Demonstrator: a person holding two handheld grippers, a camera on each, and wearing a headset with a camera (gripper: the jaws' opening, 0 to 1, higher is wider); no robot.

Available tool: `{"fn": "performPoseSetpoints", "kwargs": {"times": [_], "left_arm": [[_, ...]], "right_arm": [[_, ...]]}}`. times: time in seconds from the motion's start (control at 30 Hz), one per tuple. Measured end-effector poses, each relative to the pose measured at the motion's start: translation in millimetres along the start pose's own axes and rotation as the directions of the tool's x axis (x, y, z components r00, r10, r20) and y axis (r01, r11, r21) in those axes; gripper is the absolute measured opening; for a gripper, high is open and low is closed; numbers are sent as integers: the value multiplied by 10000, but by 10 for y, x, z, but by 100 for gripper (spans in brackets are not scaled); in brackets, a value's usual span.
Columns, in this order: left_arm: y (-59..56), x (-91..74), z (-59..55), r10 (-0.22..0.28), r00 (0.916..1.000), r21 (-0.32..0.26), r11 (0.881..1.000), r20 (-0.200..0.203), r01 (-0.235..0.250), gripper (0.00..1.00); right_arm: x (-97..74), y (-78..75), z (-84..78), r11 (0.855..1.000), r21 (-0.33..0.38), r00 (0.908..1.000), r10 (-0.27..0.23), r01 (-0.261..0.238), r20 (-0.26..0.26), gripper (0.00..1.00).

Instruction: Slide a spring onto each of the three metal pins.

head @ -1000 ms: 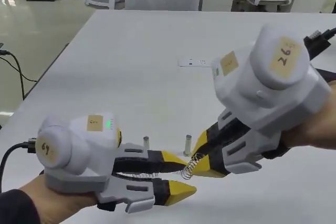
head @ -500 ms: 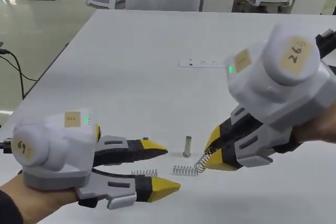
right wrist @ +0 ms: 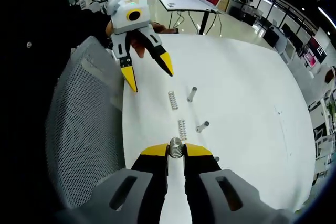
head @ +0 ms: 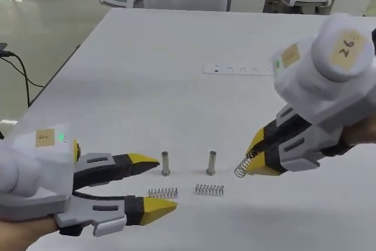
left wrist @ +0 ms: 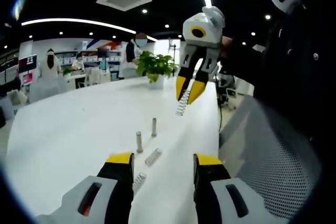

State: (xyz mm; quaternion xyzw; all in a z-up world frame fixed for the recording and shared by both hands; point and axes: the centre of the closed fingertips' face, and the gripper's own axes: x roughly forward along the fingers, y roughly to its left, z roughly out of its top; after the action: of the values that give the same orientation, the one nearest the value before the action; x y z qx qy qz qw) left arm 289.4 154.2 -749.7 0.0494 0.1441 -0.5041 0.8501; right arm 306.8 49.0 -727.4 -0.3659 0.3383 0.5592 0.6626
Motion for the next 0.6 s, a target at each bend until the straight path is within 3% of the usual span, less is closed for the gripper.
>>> {"fn": "performPoseSetpoints", "kwargs": {"times": [0.3, 0.6], "left_arm": [[96, -97, -69, 888, 9957, -440, 9952, 250, -876, 48], [53, -57, -99, 1085, 9937, -552, 9928, 294, -1067, 53]], "right_arm": [[-66, -193, -120, 9981, 346, 9986, -494, 501, -201, 8], [-19, -482, -300, 9916, 707, 9922, -1039, 1087, -686, 8]]}}
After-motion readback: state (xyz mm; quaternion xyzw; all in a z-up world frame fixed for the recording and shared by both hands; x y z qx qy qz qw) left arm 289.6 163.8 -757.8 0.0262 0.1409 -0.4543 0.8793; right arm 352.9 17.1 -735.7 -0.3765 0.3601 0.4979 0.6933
